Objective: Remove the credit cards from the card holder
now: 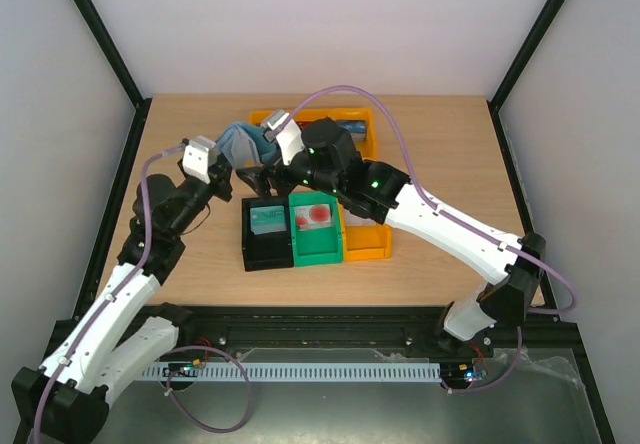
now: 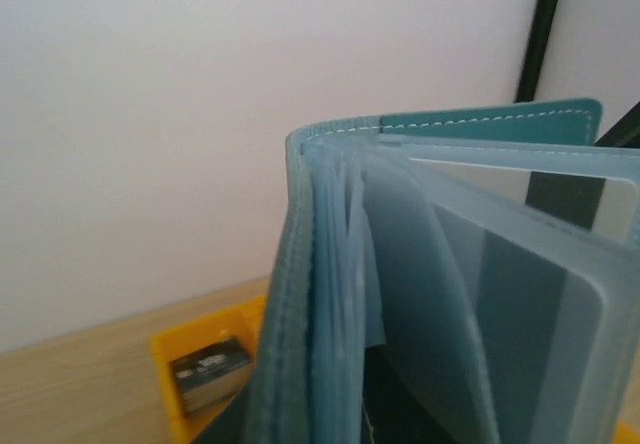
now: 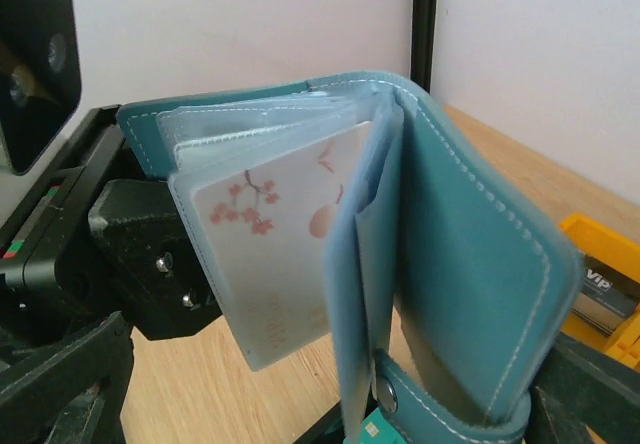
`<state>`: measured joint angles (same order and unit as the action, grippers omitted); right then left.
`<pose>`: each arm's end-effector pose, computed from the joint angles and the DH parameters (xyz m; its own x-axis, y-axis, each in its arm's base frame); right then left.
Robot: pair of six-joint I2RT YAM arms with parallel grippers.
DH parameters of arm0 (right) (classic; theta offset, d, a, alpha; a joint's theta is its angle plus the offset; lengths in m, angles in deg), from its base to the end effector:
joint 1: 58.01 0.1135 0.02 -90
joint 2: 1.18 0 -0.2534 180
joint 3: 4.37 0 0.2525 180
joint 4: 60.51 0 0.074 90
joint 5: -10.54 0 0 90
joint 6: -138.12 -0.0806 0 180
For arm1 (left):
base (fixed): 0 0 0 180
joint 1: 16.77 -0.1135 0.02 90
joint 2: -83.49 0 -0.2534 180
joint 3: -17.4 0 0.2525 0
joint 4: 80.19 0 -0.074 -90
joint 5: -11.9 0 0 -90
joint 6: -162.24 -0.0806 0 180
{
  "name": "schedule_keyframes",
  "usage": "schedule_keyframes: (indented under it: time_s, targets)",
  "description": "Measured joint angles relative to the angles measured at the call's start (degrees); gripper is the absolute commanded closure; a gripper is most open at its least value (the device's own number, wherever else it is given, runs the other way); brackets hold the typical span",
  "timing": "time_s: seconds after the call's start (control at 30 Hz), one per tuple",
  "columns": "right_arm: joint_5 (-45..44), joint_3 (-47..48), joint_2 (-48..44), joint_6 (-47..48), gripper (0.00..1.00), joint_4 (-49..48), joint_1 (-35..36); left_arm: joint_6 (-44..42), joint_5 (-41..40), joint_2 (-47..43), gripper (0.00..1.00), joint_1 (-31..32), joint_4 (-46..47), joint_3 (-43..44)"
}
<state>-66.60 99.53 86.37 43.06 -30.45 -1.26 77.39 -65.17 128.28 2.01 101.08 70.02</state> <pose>0.2041 0.3441 0.4016 -0.2118 -0.1662 -0.9631 -0.9188 0.3698 0.1382 0.2223 -0.0946 0.3506 0.1022 -0.1272 -0.9866 0.5343 0.8436 -0.0534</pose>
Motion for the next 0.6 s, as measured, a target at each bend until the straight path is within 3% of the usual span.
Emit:
schedule_keyframes:
  time_s: [0.23,0.33,0.47,0.6]
  targets:
    - [0.7,-3.7,0.2,-0.7,0.01,-3.4,-0.9,-18.6,-16.2,3.2,0.97,3.5,-9.4,3.4]
    - [3.2,-6.8,-0.7,-2.3,0.01,-4.6,-2.9,-22.2,-20.3,4.3,0.98,3.5,-13.3,3.5]
    - [5.8,-9.4,-1.4,-3.8,0.01,-5.5,-5.6,-20.5,-18.5,4.4,0.98,2.9,-18.1,4.9]
    - [8.5,-10.6,-1.9,-4.7,0.01,-7.1,-7.0,-14.9,-11.0,4.3,0.97,2.1,-20.3,8.4]
